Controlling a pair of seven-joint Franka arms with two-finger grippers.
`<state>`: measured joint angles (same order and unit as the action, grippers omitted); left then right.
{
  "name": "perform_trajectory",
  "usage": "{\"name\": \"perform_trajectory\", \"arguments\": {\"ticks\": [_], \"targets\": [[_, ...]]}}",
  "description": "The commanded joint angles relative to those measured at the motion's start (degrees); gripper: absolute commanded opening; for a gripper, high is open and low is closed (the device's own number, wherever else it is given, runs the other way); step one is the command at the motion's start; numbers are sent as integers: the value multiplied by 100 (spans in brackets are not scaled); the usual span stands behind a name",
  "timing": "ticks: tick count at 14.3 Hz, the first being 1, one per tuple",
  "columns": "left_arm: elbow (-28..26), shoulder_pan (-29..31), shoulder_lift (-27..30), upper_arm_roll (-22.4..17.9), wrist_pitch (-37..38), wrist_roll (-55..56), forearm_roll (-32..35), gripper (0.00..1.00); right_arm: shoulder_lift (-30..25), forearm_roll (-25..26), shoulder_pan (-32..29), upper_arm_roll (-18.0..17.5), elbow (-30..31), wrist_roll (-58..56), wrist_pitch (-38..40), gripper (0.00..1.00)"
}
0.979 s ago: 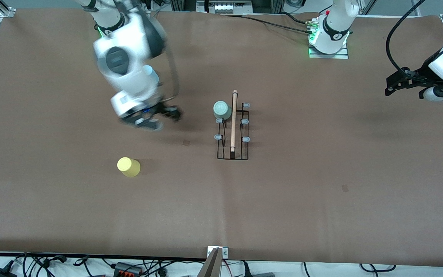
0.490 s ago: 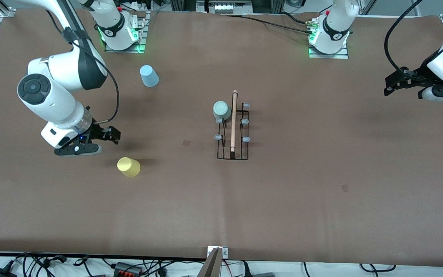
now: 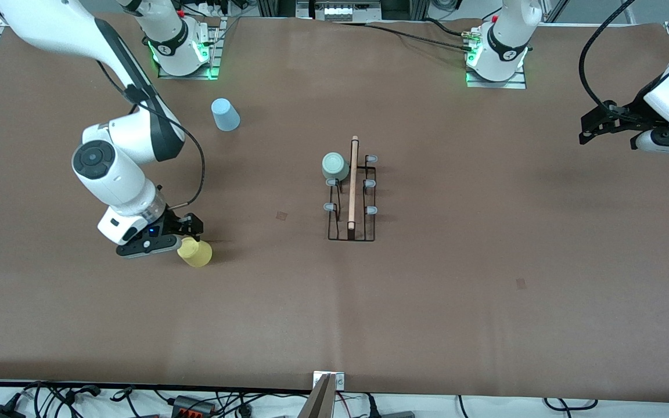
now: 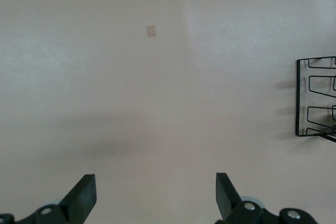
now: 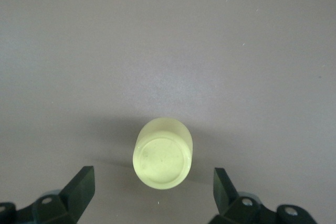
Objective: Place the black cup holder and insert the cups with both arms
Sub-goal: 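Move the right gripper to the yellow cup and grasp it, then carry the yellow cup to the holder and lower it onto a peg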
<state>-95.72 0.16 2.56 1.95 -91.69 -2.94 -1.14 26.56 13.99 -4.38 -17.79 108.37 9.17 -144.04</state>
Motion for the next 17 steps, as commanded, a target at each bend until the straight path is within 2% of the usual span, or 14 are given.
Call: {"name": "perform_trajectory", "arguments": {"ticks": [1,7,11,12,14,15,17], "targets": [[71,-42,7,-63,81,-57,-132,100,182,113,-37,12,9,58,-360,100],[71,-42,7,-63,81,-40,-132,100,683,113,51,232,167,58,-1274,100],[141,-51,-19,-54,81,-57,-132,100,754,113,51,232,193,58,-1390,100],[141,-51,-19,-63,81,-48,-132,100,745,122,42,241,194,32,-1390,87],[133,-51,-19,-63,81,-48,-132,100,719,122,42,249,194,-21,-1372,32],[141,-51,-19,-63,90,-57,-132,100,658,130,59,241,185,-3,-1355,14],[141,-51,-19,-54,81,-57,-132,100,395,139,147,241,176,-21,-1040,2]]}}
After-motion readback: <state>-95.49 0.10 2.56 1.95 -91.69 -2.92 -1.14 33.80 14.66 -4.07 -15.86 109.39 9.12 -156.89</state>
